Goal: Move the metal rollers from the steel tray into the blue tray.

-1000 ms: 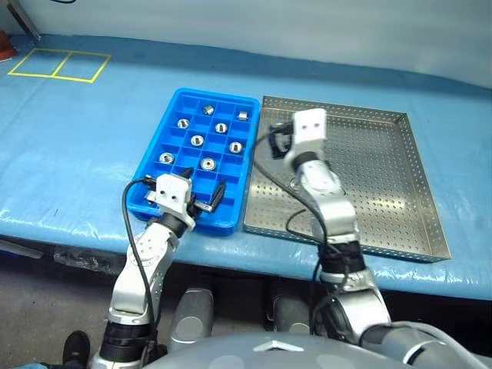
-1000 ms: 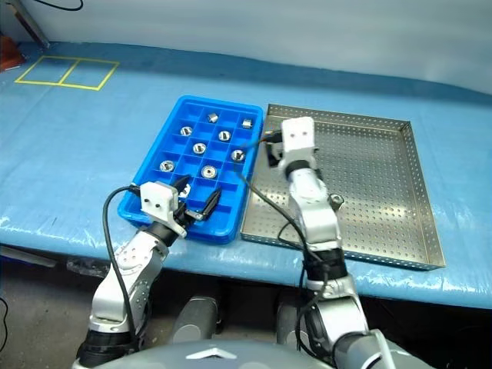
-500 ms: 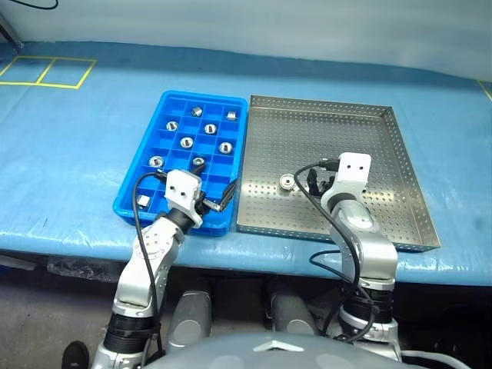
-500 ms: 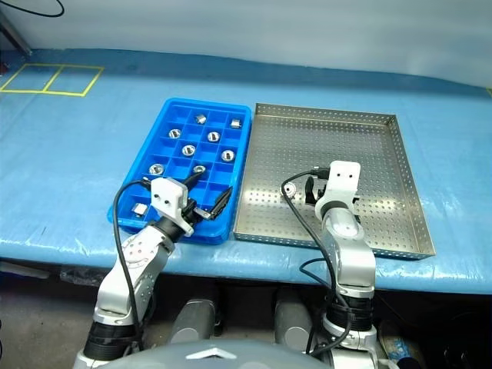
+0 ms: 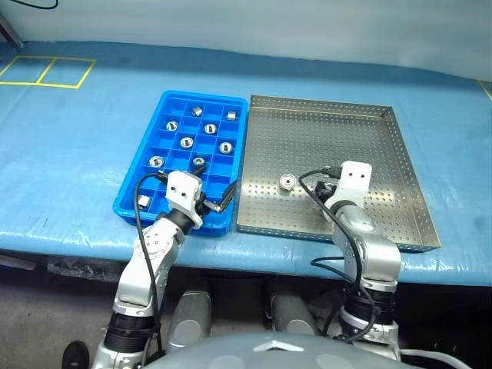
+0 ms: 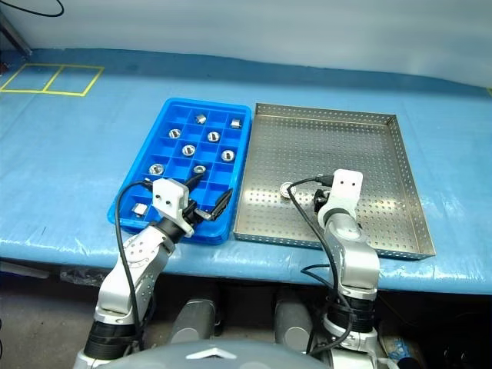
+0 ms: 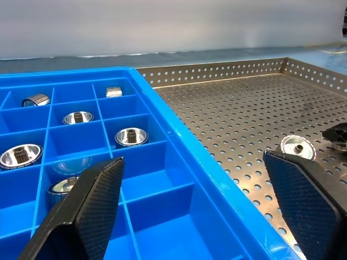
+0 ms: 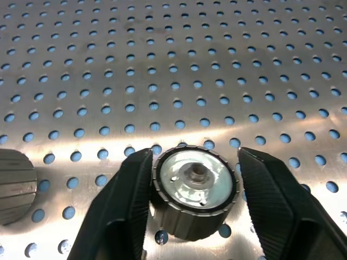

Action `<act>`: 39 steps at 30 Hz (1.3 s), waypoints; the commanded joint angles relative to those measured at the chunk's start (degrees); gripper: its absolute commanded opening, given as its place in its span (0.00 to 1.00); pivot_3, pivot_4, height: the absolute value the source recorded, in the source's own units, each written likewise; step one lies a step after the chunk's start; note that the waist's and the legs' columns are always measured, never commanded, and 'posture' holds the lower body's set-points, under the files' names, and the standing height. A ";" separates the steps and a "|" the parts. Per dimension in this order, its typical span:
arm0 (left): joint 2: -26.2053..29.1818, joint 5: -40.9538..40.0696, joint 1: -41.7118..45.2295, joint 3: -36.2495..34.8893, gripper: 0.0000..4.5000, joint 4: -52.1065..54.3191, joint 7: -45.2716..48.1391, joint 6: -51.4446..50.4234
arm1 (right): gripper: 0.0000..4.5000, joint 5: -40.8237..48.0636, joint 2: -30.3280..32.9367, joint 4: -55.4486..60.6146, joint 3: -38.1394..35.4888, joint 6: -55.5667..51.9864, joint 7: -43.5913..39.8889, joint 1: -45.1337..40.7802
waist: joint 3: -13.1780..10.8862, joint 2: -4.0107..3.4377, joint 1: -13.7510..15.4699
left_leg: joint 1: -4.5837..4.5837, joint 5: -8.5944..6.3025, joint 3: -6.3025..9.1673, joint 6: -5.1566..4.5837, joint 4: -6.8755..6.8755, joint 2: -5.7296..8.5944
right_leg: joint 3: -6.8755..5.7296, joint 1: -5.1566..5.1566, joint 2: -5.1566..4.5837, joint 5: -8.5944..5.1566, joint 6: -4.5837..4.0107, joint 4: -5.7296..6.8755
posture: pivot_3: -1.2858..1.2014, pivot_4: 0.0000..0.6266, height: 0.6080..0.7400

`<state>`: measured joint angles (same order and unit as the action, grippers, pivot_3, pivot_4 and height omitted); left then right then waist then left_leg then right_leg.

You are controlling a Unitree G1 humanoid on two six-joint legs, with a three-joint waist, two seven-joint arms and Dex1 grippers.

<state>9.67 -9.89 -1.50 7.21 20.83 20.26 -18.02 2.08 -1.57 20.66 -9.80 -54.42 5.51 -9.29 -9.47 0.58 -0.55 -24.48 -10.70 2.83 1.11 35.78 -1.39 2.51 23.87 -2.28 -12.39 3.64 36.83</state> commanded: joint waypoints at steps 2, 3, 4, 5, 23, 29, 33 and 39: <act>0.09 -0.35 0.02 -0.30 1.00 0.92 -0.15 0.86 | 0.38 1.04 -0.15 1.17 1.15 -1.83 -0.86 -0.25 | 0.01 0.01 -0.04 | 0.00 0.00 0.01 0.00 0.00 0.00 | 0.00 -0.01 0.00 0.00 0.00 0.00 | 0.56 0.24 1.00; 0.08 -0.35 0.01 -0.30 1.00 0.90 -0.20 0.88 | 0.38 1.08 -0.10 1.34 1.39 -1.96 -0.94 -0.36 | 0.01 0.01 -0.03 | 0.01 0.00 0.01 0.00 0.00 0.00 | 0.00 -0.01 0.00 0.00 0.00 0.00 | 0.56 0.24 1.00; 0.07 -0.30 0.02 -0.28 1.00 0.89 -0.25 0.93 | 0.38 1.10 -0.02 1.50 1.65 -1.98 -1.03 -0.48 | 0.01 0.01 -0.01 | 0.02 0.00 0.01 0.00 0.00 -0.01 | -0.01 -0.02 0.00 0.00 0.00 0.00 | 0.56 0.24 1.00; 0.06 -0.27 -0.01 -0.27 1.00 0.90 -0.29 1.00 | 0.38 1.12 0.13 1.75 2.02 -1.87 -1.23 -0.64 | 0.01 0.01 0.00 | 0.02 0.00 0.01 0.00 0.01 -0.01 | -0.01 -0.01 0.00 0.00 0.00 0.00 | 0.56 0.24 1.00; 0.37 -1.33 -6.77 -6.81 1.00 7.37 -3.48 3.65 | 0.38 -5.58 0.16 -6.82 29.94 20.84 -9.82 -14.57 | -0.04 0.08 1.57 | -0.02 0.00 0.05 0.00 -0.15 0.00 | -0.07 0.04 0.00 -0.03 -0.05 -0.05 | 0.61 0.24 1.00; 0.77 -1.63 -10.05 -8.17 1.00 10.45 -4.06 2.67 | 0.38 -2.98 -3.08 -6.71 32.32 14.65 -13.43 -13.96 | -0.05 0.09 3.03 | -0.02 -0.01 0.10 0.02 -0.16 -0.02 | -0.14 0.05 0.00 -0.05 -0.09 -0.04 | 0.62 0.24 1.00; 0.67 -1.39 -10.21 -7.64 1.00 10.67 -4.56 2.60 | 0.38 -2.98 -2.63 -5.88 33.65 9.31 -14.51 -12.51 | -0.05 0.09 3.63 | -0.03 -0.02 0.12 0.03 -0.15 -0.01 | -0.17 0.04 -0.02 -0.06 -0.09 -0.05 | 0.62 0.24 1.00; 0.65 -1.39 -9.76 -6.25 1.00 10.26 -4.68 2.38 | 0.38 -3.77 -1.46 -4.85 33.51 3.09 -13.97 -11.55 | -0.04 0.10 3.82 | -0.08 -0.03 0.10 0.06 -0.17 -0.02 | -0.20 0.13 -0.03 -0.08 -0.13 -0.04 | 0.62 0.24 1.00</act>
<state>10.32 -11.22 -11.80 0.64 28.30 15.76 -15.85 -1.50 -2.95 13.44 24.22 -50.35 -8.76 -20.95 -9.52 0.68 3.27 -24.57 -10.73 2.93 1.17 35.60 -1.41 2.29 24.02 -2.31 -12.47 3.50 36.79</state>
